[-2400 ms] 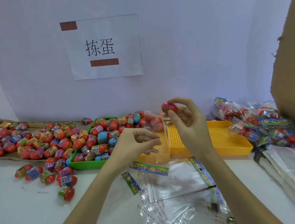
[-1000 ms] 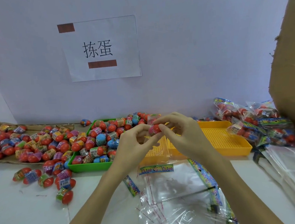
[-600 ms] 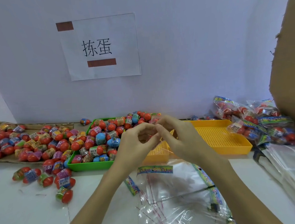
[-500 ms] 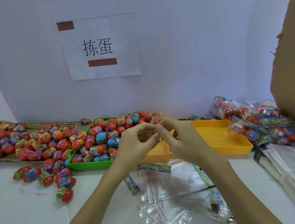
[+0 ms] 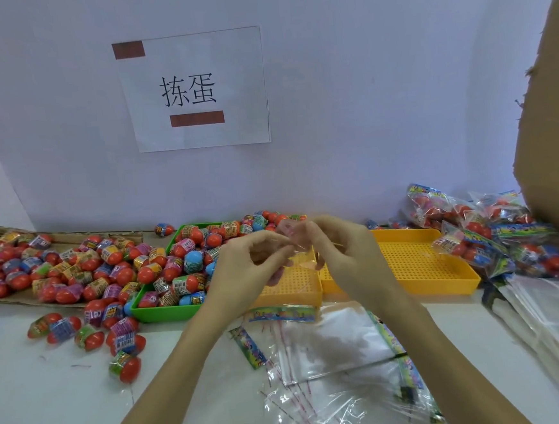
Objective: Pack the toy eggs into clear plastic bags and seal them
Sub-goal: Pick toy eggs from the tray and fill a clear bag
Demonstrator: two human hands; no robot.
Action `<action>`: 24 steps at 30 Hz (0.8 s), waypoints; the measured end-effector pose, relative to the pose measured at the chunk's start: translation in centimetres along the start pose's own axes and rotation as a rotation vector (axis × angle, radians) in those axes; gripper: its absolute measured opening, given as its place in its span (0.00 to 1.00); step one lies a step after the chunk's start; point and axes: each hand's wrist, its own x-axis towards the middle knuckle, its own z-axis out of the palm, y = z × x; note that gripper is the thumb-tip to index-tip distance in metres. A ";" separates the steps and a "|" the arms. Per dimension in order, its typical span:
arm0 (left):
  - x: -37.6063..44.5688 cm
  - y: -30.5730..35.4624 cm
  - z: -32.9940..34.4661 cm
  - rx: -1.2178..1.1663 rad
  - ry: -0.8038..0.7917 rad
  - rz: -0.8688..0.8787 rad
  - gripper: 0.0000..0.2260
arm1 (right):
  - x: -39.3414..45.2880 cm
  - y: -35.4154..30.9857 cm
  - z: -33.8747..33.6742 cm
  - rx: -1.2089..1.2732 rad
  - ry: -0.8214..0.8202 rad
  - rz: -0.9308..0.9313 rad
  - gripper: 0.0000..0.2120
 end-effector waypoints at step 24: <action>1.3 -1.8 -3.8 -0.115 0.697 -0.238 0.10 | -0.8 2.6 7.4 -0.847 -0.609 0.026 0.31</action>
